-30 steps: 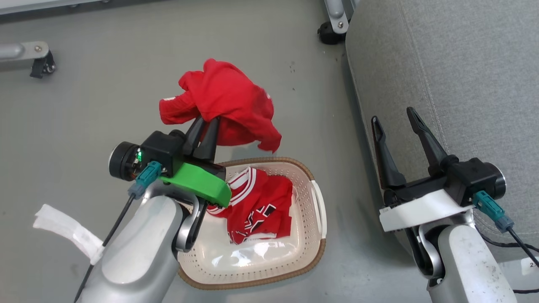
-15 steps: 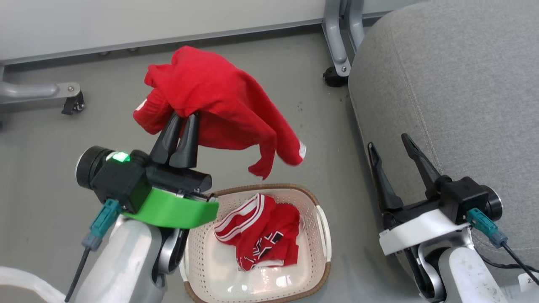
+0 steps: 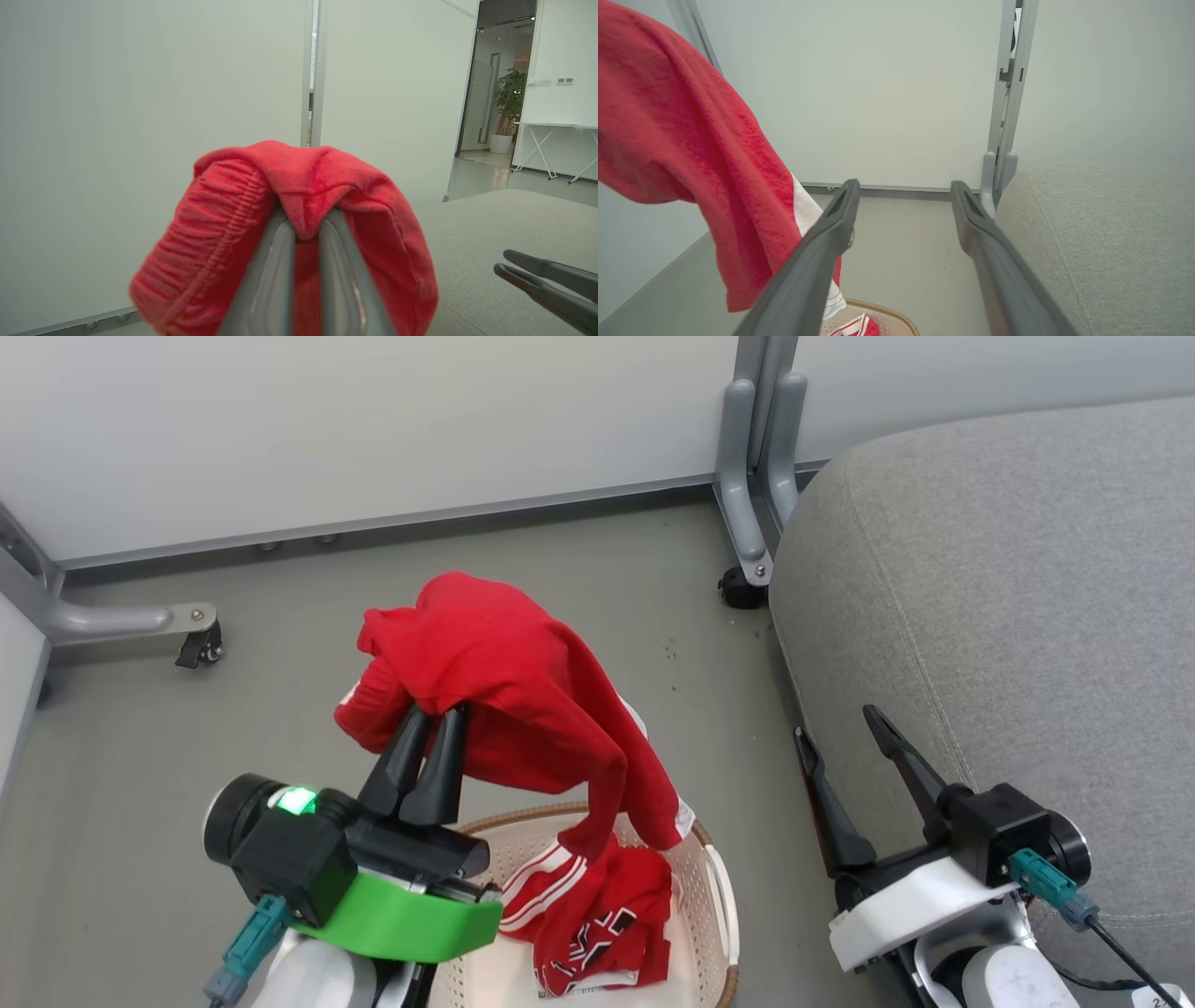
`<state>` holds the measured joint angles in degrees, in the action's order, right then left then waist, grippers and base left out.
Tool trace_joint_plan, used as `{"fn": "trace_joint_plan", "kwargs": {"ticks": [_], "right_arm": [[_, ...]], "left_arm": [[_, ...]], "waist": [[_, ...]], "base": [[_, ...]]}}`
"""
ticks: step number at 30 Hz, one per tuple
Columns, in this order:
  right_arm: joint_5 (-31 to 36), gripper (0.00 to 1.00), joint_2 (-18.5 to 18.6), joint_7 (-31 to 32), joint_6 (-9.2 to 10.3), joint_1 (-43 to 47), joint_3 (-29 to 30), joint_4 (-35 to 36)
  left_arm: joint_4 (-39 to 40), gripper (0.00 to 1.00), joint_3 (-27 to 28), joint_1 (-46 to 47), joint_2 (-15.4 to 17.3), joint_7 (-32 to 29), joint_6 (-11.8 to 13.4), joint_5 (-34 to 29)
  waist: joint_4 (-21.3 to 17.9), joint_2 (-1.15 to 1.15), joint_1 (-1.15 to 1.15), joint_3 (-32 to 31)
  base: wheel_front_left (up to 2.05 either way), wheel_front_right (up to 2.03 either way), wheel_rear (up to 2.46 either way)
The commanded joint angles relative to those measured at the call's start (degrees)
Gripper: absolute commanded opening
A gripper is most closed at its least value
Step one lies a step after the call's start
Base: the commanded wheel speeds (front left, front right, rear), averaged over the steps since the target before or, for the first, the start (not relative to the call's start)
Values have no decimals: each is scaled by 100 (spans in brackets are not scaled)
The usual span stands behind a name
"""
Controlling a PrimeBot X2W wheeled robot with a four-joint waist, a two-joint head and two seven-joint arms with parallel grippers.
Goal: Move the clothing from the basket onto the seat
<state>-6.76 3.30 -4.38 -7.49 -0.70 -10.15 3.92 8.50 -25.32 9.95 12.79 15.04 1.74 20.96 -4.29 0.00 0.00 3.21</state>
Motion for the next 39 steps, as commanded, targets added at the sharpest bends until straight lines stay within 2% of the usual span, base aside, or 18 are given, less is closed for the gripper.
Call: {"fn": "trace_joint_plan", "kwargs": {"ticks": [1,9,24,28,32,39], "right_arm": [[-22,100,10,23,0,102,-31,25],[-85,100,1,109,0,273,-140,41],[-136,100,25,136,0,150,-337,28],[-293,100,139,193,0,16,-739,5],[-578,100,276,270,0,-225,-1412,-12],[-989,100,349,181,0,-1072,-2436,-236]], "left_arm": [[3,0,3,-118,-19,20,-20,4],[-54,0,1,-360,-64,20,-32,87],[-51,0,12,-254,-86,20,-77,48],[-44,0,-9,-225,-97,20,-88,36],[-47,0,-53,-181,-105,20,-108,14],[-64,0,-168,-61,-140,18,-151,-25]], "waist": [[17,0,0,-128],[30,0,0,-286],[21,0,0,-212],[42,0,0,-193],[70,0,0,-160],[159,0,0,-51]], "base": [[0,0,0],[0,0,0],[0,0,0],[0,0,0],[0,0,0],[0,0,0]]}}
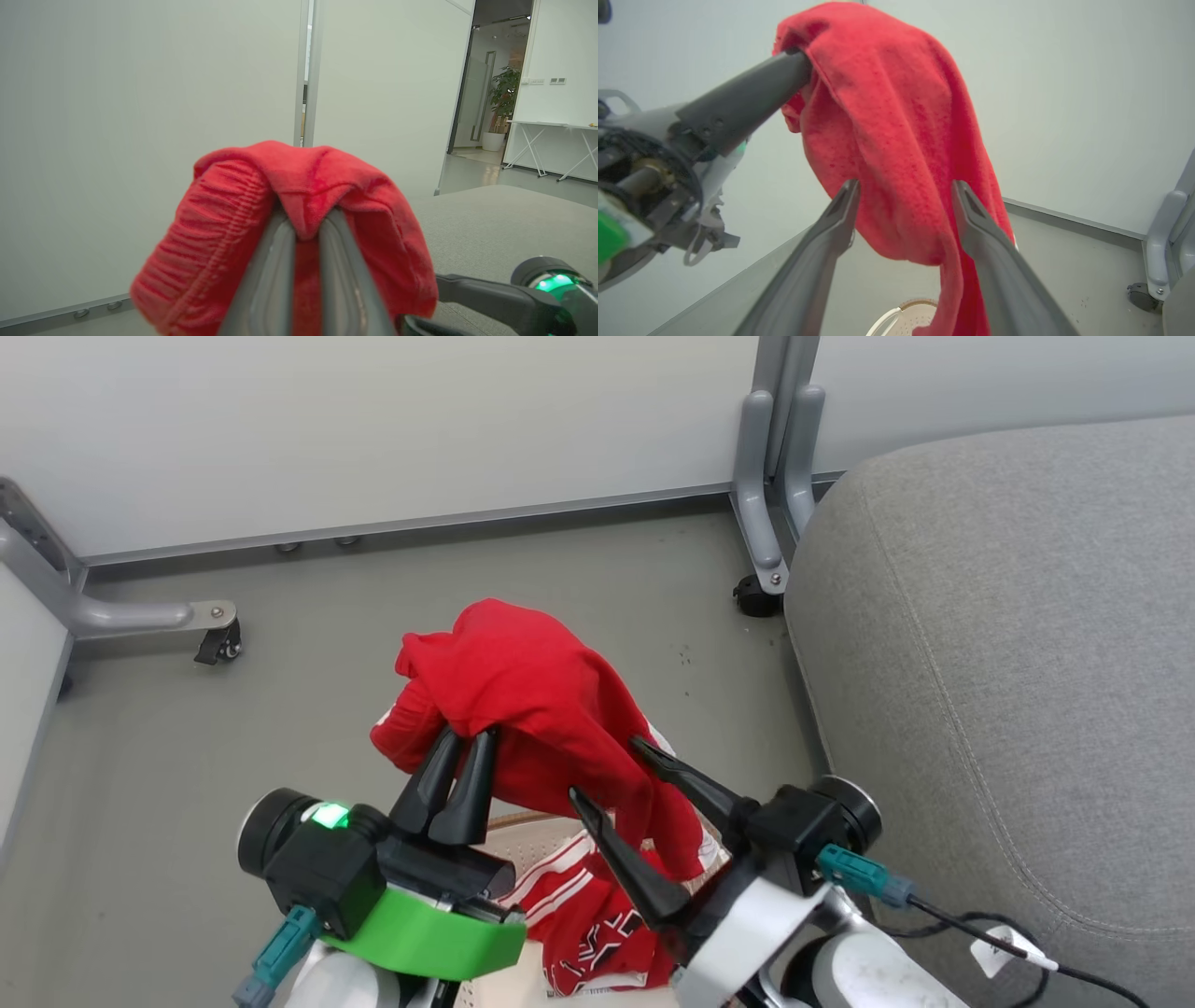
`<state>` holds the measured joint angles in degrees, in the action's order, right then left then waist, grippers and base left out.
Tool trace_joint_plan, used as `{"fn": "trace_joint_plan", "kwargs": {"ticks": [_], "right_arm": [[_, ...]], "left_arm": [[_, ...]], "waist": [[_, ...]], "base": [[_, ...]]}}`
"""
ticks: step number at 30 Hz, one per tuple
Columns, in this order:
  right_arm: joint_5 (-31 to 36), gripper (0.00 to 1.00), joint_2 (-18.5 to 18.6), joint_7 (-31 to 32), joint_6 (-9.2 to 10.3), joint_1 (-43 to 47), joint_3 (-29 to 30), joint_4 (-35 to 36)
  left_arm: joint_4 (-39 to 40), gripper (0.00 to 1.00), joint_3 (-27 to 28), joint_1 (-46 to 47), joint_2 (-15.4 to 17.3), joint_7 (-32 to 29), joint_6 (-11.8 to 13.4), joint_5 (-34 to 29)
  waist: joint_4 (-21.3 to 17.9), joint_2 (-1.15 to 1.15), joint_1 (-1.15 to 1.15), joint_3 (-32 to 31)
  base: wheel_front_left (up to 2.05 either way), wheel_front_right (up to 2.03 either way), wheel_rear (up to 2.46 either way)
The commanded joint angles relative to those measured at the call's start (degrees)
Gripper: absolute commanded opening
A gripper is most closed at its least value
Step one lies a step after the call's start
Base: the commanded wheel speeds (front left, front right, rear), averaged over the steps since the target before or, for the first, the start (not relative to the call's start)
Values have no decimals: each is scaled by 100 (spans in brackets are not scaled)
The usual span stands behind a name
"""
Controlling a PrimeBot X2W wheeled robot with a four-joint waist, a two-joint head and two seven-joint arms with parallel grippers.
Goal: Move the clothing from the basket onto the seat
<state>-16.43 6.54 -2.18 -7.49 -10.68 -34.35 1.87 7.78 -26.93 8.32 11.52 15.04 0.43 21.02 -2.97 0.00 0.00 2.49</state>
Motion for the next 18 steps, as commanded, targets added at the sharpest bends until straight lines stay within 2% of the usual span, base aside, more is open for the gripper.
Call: {"fn": "trace_joint_plan", "kwargs": {"ticks": [1,9,10,11,12,18], "right_arm": [[-45,100,15,-69,0,-188,-89,-85],[-189,100,-140,-216,0,-975,-490,-853],[-206,73,-149,-235,0,-1020,-498,-926],[-259,26,-165,-279,0,-1084,-526,-990],[-297,0,-177,-290,0,-1117,-556,-1040],[-434,0,-210,-480,0,-1262,-647,-1192]], "left_arm": [[7,0,-21,116,-20,18,-31,-40],[-19,0,-181,228,-85,18,-102,-59],[-24,0,-193,239,-90,18,-113,-58],[-30,0,-205,250,-94,18,-124,-55],[-38,0,-213,251,-95,18,-132,-54],[-92,0,-209,219,-95,19,-117,-11]], "waist": [[46,0,0,32],[178,0,0,79],[188,0,0,82],[201,0,0,84],[209,0,0,86],[203,0,0,69]], "base": [[0,0,0],[0,0,0],[0,0,0],[0,0,0],[0,0,0],[0,0,0]]}}
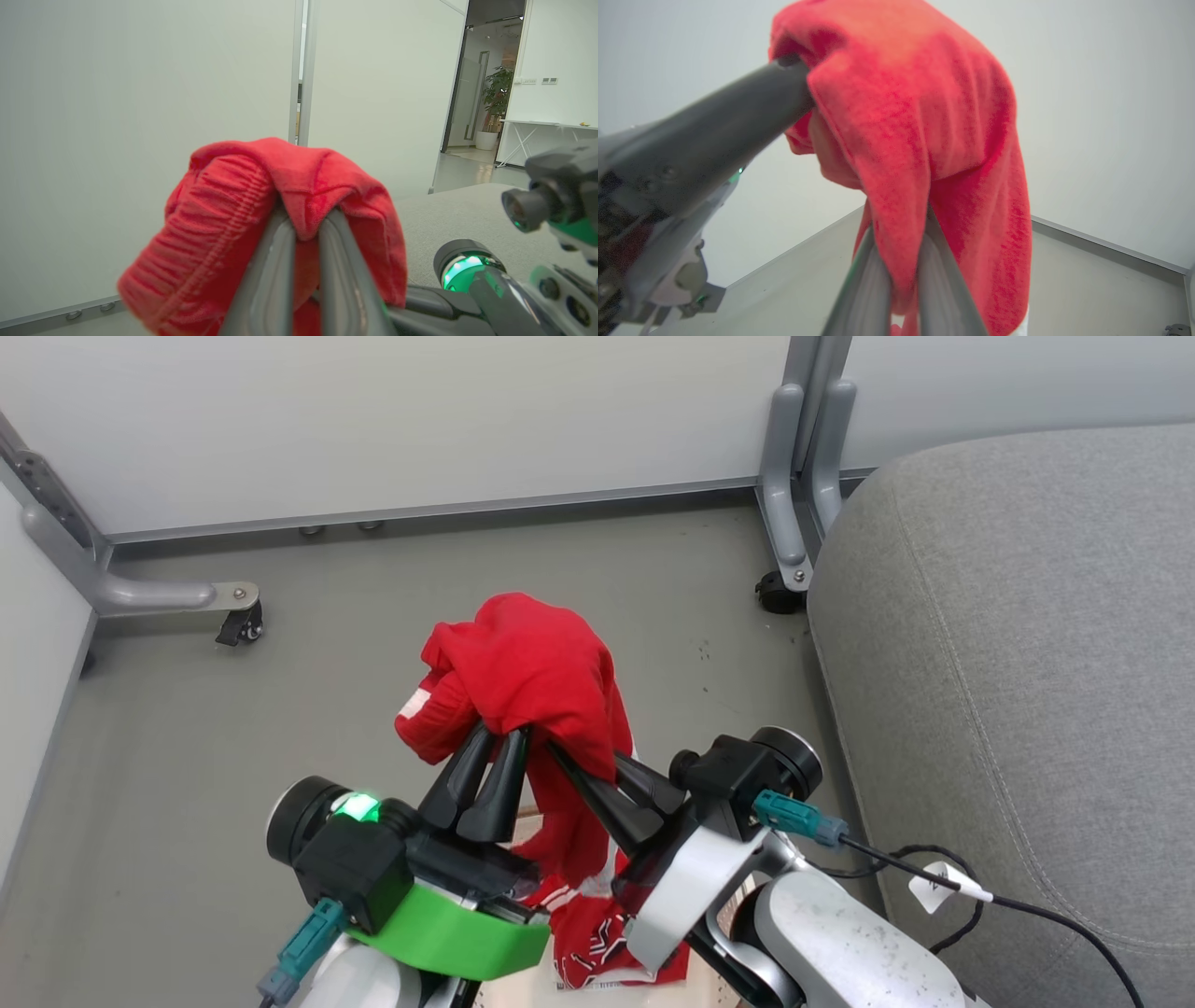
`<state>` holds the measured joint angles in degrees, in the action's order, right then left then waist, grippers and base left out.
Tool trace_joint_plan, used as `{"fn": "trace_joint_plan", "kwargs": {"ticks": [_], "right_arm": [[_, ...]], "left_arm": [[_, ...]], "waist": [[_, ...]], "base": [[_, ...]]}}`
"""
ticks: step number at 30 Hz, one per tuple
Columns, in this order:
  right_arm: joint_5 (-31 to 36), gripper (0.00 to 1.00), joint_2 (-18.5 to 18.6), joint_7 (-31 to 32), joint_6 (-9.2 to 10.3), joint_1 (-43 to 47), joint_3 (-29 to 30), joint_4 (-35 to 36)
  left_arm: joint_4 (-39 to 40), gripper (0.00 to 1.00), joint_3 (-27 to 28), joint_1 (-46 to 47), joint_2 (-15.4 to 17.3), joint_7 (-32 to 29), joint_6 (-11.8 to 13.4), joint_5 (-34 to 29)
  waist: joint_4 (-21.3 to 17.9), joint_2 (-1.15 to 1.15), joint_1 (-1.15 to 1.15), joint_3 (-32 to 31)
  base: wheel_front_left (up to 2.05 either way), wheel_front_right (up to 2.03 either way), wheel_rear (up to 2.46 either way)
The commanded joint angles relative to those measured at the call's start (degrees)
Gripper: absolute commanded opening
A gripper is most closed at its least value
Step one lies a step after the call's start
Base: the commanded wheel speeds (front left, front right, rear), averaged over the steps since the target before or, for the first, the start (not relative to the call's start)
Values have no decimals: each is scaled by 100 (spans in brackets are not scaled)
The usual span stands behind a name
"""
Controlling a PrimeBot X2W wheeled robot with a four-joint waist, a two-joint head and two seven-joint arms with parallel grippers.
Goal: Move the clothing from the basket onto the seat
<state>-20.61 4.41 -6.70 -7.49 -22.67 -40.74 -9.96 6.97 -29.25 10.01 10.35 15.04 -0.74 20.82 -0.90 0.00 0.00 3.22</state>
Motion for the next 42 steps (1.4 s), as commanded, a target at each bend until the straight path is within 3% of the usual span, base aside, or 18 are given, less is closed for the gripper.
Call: {"fn": "trace_joint_plan", "kwargs": {"ticks": [1,11,12,13,14,19,30,42], "right_arm": [[-41,0,4,-54,0,-86,-12,-25],[-106,0,35,-160,0,-130,-14,-73],[-111,0,41,-177,0,-132,-5,-73],[-116,0,47,-195,0,-141,10,-67],[-121,0,56,-211,0,-147,17,-67],[-101,0,110,-294,0,-235,140,-126],[-45,0,215,-356,0,-256,370,-416],[-39,0,221,-345,0,-128,305,-565]], "left_arm": [[-20,0,26,38,26,19,4,11],[-57,0,-27,29,81,2,8,-33],[-57,27,-28,36,81,4,26,-43],[-73,85,-35,30,84,-24,44,-42],[-75,100,-41,30,88,-33,57,-49],[14,100,-11,-58,177,-204,164,-81],[177,100,-484,-446,572,-994,112,-260],[20,100,-805,-559,586,-1163,81,-325]], "waist": [[-9,0,0,-10],[-30,0,0,-9],[-29,0,0,-7],[-27,0,0,-4],[-26,0,0,-2],[-34,0,0,8],[-1,0,0,-26],[-87,0,0,31]], "base": [[0,0,0],[0,0,0],[0,0,0],[0,0,0],[0,0,0],[0,0,0],[0,0,0],[0,0,0]]}}
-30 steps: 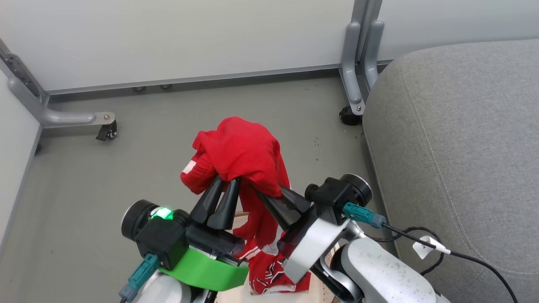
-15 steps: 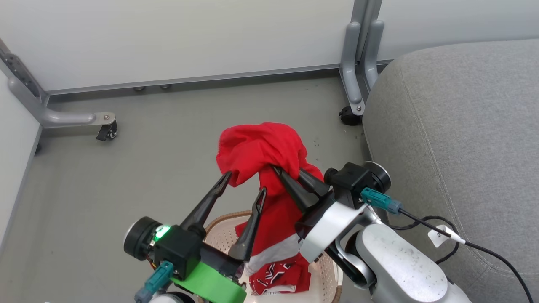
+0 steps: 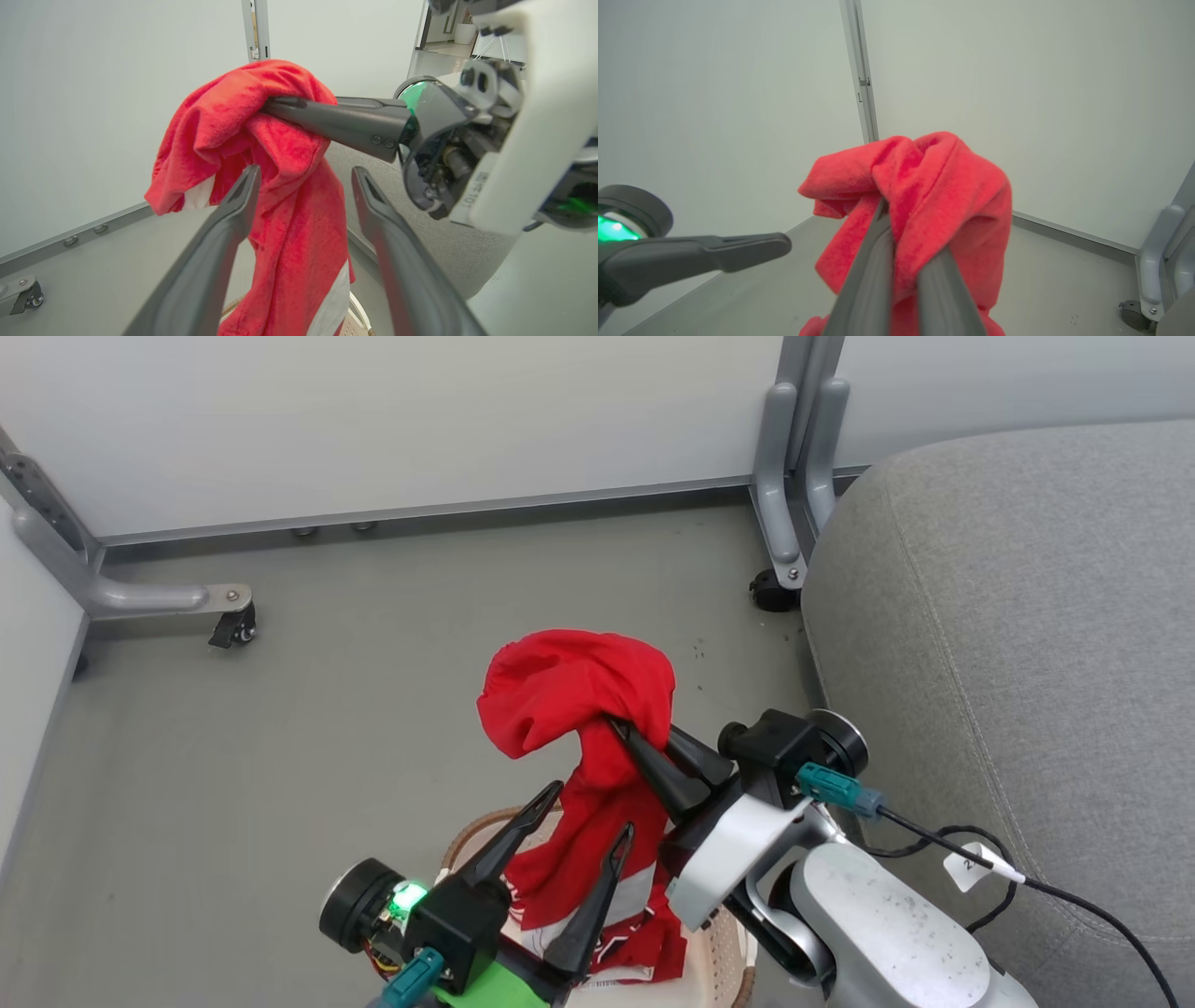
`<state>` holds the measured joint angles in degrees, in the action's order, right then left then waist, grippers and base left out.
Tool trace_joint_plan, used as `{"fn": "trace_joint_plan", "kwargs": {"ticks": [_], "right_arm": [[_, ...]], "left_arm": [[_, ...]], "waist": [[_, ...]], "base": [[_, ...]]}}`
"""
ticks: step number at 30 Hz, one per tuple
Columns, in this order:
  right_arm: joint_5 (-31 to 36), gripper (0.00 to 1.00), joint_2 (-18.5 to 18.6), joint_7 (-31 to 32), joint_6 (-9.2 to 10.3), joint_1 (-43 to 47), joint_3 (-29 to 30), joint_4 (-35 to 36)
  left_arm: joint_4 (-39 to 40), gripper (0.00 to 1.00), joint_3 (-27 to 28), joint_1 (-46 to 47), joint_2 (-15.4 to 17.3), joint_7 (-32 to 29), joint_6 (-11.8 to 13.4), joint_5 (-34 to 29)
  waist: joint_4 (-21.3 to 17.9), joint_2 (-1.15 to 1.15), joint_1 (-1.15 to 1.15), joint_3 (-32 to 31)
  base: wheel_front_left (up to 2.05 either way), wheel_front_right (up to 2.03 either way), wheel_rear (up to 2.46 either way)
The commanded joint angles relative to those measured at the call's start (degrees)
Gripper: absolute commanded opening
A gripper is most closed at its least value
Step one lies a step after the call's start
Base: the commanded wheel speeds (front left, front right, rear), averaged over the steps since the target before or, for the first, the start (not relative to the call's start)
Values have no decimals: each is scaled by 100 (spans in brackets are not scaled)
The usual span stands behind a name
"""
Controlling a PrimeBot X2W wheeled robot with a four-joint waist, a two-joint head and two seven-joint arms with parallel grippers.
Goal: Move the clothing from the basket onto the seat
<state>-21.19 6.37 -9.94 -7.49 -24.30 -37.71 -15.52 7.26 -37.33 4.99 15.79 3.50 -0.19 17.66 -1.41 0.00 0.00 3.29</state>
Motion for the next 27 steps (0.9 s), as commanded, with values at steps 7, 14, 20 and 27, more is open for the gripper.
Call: {"fn": "trace_joint_plan", "kwargs": {"ticks": [7,14,20,27], "right_arm": [[72,0,66,-48,0,-83,83,-74],[128,0,101,-136,0,-188,277,-144],[149,0,90,-248,0,-202,529,-229],[214,0,52,-395,0,-128,970,-342]], "left_arm": [[-37,100,-13,98,87,-15,21,-67],[-14,100,-86,320,123,-74,-62,-148],[-37,100,-191,507,158,-171,-171,-215],[24,100,-293,722,249,-338,-284,-267]], "waist": [[-415,0,0,204],[-1139,0,0,511],[-1854,0,0,786],[-2589,0,0,1106]], "base": [[0,0,0],[0,0,0],[0,0,0],[0,0,0]]}}
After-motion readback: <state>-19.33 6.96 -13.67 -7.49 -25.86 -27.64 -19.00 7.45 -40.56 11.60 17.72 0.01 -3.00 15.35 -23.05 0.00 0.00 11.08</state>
